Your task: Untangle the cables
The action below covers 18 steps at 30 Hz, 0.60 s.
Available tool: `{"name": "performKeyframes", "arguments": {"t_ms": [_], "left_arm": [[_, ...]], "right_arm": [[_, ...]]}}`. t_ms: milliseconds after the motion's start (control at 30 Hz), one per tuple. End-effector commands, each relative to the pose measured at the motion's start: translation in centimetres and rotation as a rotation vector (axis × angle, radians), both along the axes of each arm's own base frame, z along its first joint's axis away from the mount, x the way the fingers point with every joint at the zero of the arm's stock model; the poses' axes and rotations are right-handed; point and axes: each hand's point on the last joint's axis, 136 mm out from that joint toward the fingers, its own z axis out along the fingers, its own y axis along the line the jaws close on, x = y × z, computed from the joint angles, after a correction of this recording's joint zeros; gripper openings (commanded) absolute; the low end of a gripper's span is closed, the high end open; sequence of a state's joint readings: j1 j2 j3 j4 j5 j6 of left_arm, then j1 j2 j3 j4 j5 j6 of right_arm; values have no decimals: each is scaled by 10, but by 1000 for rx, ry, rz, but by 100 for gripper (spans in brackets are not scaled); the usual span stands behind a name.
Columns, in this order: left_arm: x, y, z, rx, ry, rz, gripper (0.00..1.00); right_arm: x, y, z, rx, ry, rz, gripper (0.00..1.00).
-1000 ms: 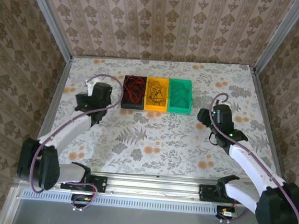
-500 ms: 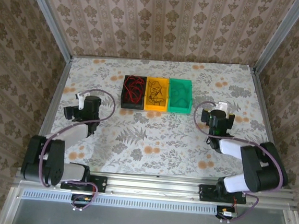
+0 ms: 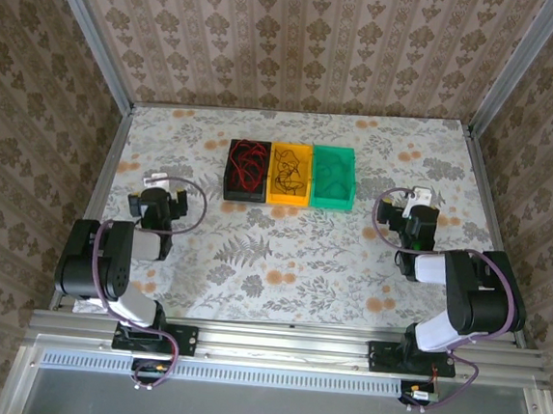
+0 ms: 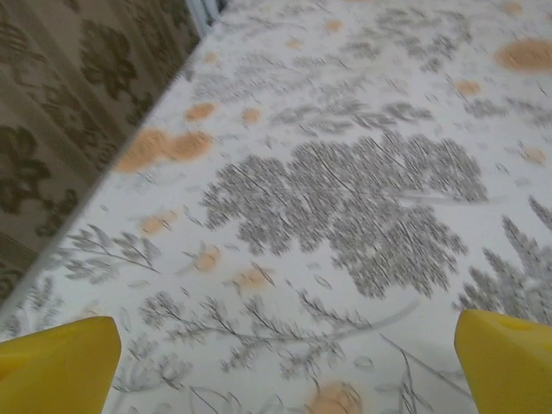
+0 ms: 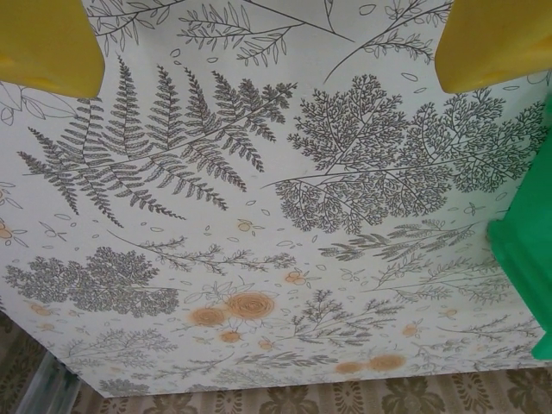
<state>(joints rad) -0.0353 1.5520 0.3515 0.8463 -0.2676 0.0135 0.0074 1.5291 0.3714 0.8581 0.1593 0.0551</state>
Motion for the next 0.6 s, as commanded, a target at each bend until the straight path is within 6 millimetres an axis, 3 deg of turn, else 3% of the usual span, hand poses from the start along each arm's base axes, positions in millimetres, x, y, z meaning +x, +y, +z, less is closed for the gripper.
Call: {"name": "performKeyframes", "arguments": {"t_ms": [0,567], "left_arm": [[19,-22,27,-58,-100,-141,100],[21,-22,29,-44,-112,-141,100]], "right_arm": [[10,12,13,2,-32,51,100],[12,15,12,12,-26,77,100]]}}
